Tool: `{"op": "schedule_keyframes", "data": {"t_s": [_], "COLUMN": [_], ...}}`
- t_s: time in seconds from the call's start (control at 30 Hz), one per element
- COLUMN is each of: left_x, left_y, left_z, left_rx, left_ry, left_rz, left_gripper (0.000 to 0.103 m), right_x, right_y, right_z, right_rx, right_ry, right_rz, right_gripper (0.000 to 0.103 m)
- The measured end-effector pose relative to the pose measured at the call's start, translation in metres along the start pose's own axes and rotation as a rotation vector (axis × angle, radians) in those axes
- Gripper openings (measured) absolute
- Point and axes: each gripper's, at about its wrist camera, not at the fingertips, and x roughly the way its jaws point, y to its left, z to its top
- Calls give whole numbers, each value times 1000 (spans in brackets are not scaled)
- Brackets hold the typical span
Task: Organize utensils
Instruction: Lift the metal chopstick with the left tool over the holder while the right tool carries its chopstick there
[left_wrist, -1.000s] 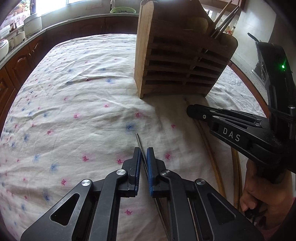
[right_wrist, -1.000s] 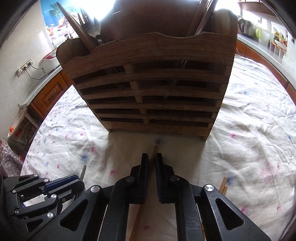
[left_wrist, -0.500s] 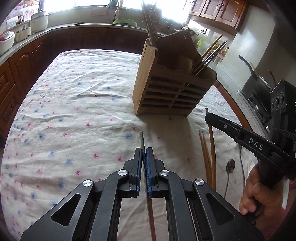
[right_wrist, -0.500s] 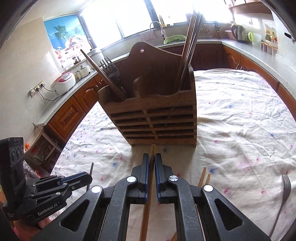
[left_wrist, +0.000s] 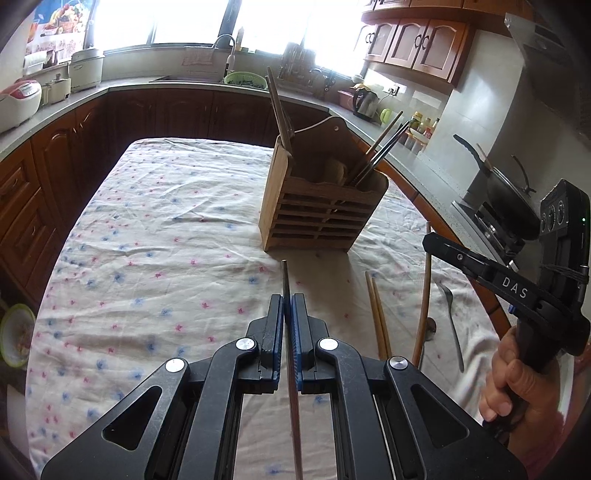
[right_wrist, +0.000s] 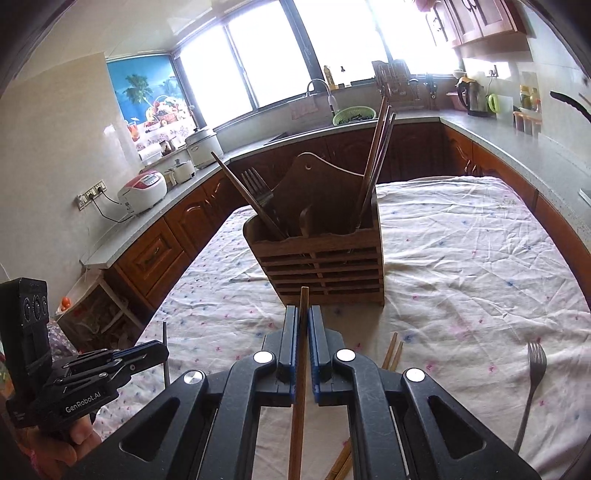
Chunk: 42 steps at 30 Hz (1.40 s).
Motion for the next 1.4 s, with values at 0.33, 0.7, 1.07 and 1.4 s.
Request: {"op": "schedule_keyframes", "data": {"t_s": [0.33,0.7,1.07,1.4], "left_x": [-38,-74,-87,-92], "left_y": [-1,-1,5,6], "left_z": [-19,-22,-19,-9], "left_rx": [8,-23,-51,-68], "left_ry": [-50,-155,-205,-236], "left_rz": [-3,-13,5,1], "left_gripper": [4,4,4,4], "right_x": [-53,-99,-108,-112], "right_y": [14,21,26,23], "right_z": [-9,-14,-14,-9], "right_rx": [-42,-74,-81,-74], "right_ry": [-83,-170,-201,-227], "right_rz": [14,-3,1,0], "right_gripper": [5,5,5,5]}}
